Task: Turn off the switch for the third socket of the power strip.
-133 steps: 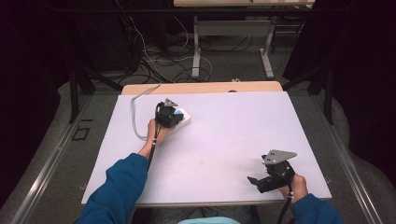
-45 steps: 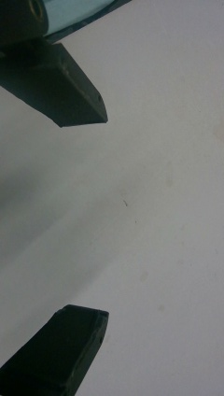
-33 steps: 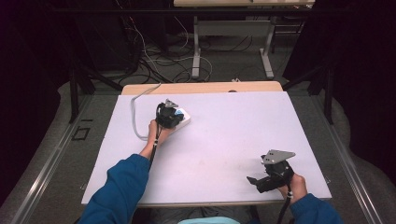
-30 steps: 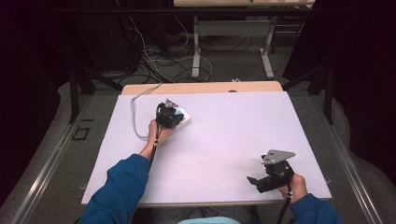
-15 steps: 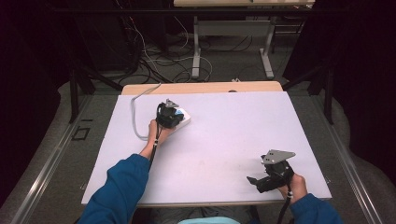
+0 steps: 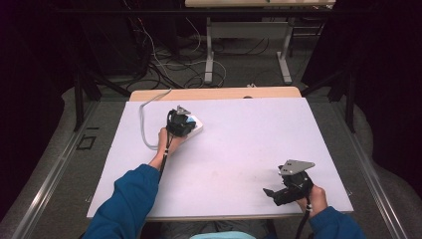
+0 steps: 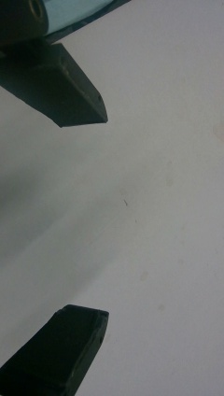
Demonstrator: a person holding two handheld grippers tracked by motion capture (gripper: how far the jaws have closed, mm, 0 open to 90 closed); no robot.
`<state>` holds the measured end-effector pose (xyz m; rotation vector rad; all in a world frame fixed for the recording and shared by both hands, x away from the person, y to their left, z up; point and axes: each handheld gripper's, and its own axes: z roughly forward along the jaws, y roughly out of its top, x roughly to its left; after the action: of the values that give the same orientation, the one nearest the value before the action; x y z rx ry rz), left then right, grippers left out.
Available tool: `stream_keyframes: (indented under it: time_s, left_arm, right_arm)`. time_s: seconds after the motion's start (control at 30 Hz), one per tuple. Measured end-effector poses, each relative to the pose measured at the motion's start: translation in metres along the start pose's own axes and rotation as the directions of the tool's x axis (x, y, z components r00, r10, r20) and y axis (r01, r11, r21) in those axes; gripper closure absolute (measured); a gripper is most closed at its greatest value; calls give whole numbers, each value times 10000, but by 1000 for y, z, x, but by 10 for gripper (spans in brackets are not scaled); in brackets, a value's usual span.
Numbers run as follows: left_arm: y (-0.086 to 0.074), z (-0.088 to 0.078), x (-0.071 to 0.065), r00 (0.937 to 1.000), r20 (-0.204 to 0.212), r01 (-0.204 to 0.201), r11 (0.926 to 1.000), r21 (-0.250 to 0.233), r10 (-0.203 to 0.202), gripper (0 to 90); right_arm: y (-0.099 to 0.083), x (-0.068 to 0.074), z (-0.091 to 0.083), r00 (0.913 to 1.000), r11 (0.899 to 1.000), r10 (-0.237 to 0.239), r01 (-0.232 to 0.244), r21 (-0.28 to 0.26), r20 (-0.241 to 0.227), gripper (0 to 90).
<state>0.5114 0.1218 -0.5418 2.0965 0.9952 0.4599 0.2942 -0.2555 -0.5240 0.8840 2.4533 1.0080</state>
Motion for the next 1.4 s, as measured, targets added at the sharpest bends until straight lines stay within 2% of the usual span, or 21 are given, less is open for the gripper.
stream_keyframes:
  time_s: [0.5,0.63,0.67,0.9,1.23,1.4]
  left_arm:
    - [0,-1,-1,9999,-65,77,9999,119,-77,900]
    - [0,-1,-1,9999,-56,111,9999,64,-111,900]
    - [1,-3,-1,9999,-56,160,9998,-128,-160,900]
    - [1,-3,-1,9998,-77,161,9999,24,-161,900]
    - [2,-4,-1,9998,-77,180,9998,-41,-181,900]
    - [5,-10,-2,9998,-60,197,9992,-336,-199,900]
  right_arm:
    - [0,0,0,10000,10000,-40,40,-48,38,50]
    - [0,0,0,10000,10000,-47,47,-46,29,50]
    - [0,0,0,10000,10000,-48,48,-50,24,50]
    - [0,0,0,10000,10000,1,-1,-19,42,50]
    - [0,0,0,10000,10000,-55,55,-60,19,50]
    - [0,0,0,10000,10000,-46,46,-54,25,50]
